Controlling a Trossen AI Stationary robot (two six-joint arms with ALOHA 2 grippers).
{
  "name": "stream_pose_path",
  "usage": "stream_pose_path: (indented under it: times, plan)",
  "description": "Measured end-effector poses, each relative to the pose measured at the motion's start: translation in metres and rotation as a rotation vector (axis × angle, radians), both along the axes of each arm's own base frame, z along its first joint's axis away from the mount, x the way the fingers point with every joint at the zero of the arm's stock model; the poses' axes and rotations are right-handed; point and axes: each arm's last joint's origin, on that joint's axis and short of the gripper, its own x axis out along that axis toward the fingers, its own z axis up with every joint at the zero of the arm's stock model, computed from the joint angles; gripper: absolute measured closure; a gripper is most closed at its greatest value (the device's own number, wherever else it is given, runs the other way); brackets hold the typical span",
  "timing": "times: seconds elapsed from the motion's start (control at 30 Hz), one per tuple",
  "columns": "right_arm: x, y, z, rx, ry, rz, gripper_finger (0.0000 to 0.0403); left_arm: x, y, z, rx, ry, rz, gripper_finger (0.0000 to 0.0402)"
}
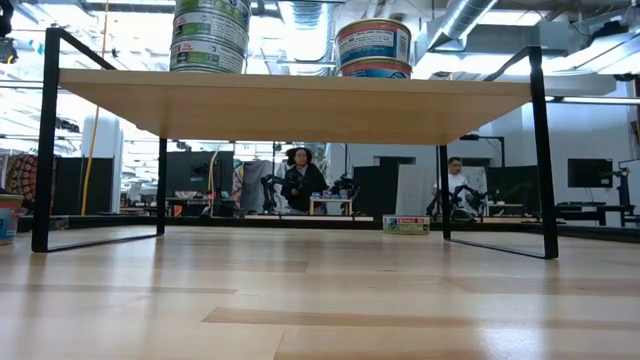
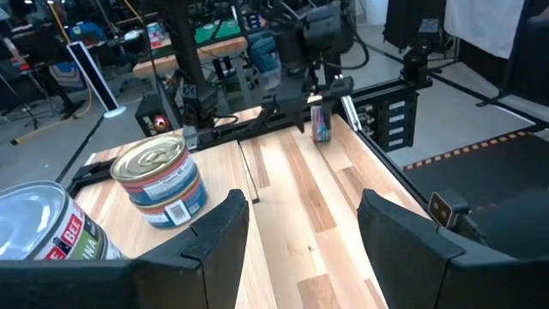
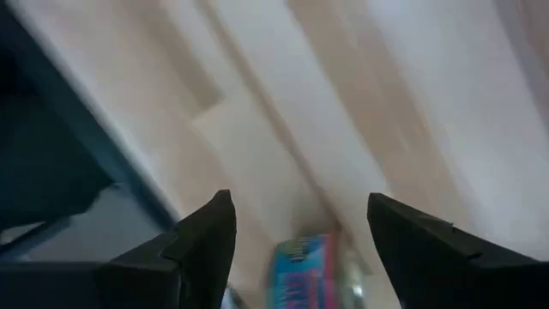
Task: Stack canned seafood by type on shelf
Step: Stack the blue tuna can on top of the blue tuna can on the shelf
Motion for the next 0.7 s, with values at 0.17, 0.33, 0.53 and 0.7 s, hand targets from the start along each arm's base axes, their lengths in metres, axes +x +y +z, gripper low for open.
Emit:
stream_pose_path:
  times: [0.17,0.33,0.53,0.7]
  plan:
    - [0.011,0.004,-0.017,0.004,0.144,-0.015,0.0117,0.000,0.000,0.000,-0.001,0.000,0.000,0.0191]
    - [0.029,0.014,-0.018,0.003,0.289,0.040,0.0117,0.000,0.000,0.000,0.015,-0.005,0.004,0.0191]
    - [0.038,0.023,0.000,-0.037,0.325,0.087,0.0116,0.000,0.000,0.001,0.044,-0.014,0.001,0.0191]
    - [0.039,0.022,0.005,-0.033,0.326,0.083,0.0116,0.000,0.000,0.001,0.075,-0.019,-0.004,0.0191]
